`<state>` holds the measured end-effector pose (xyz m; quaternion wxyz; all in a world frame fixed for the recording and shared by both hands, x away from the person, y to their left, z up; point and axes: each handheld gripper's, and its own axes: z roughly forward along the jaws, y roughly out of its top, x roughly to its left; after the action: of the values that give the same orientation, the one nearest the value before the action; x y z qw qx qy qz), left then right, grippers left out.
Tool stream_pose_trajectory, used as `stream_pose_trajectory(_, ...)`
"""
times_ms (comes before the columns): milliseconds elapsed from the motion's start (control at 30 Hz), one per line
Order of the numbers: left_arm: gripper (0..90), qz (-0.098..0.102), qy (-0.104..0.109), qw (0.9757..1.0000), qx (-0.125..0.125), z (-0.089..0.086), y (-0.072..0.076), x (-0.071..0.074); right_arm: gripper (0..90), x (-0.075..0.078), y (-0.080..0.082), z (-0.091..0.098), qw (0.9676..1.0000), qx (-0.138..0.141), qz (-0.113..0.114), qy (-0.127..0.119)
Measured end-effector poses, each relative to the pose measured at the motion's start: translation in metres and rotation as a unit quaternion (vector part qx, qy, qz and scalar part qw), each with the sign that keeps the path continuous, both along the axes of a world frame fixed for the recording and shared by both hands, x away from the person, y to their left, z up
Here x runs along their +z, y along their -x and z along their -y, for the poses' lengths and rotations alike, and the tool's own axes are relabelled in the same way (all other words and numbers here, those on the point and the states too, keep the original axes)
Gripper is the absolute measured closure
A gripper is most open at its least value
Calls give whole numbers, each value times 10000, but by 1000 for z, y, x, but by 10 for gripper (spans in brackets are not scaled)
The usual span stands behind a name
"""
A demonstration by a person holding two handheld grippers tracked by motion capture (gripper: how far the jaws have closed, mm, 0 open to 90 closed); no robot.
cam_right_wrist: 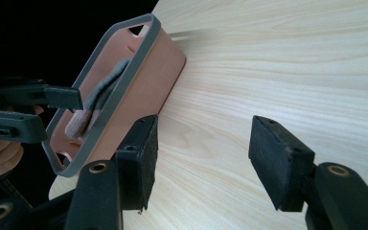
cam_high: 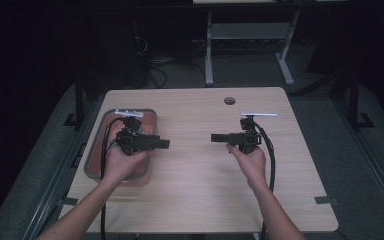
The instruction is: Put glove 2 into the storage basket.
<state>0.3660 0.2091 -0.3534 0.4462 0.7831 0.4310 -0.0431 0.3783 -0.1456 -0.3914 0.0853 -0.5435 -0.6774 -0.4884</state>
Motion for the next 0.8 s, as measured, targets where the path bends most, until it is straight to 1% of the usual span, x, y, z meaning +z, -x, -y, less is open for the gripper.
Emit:
stream_pose_trajectory(167,342,-11,28,10000,-39,7,0,-1,429,-3,2,6,10000,-56,-53,-11)
stream_pose_trajectory(267,341,-21,26,10000,-91,11,1,-2,425,-5,4,9,10000,-58,-34,-13)
stream_pose_trajectory(333,340,-8,39,9999,-105,14,1,-2,425,-6,5,12,9999,-68,-70,-34)
stream_pose_trajectory(500,337,-12,59,9998,-164,21,1,-3,422,-11,8,21,9999,-134,-67,-54)
stream_pose_trajectory(533,336,-14,44,9998,-179,22,1,-3,420,-12,9,23,9998,-144,-104,-44)
stream_pose_trajectory(700,329,-3,32,9997,-259,31,3,-5,420,-15,12,33,9997,-215,-119,-41)
stream_pose_trajectory(733,328,6,15,9996,-272,33,3,-6,419,-16,13,35,9996,-239,-144,-73)
stream_pose_trajectory(800,326,11,-1,9995,-306,36,4,-7,416,-17,14,38,9996,-226,-137,-48)
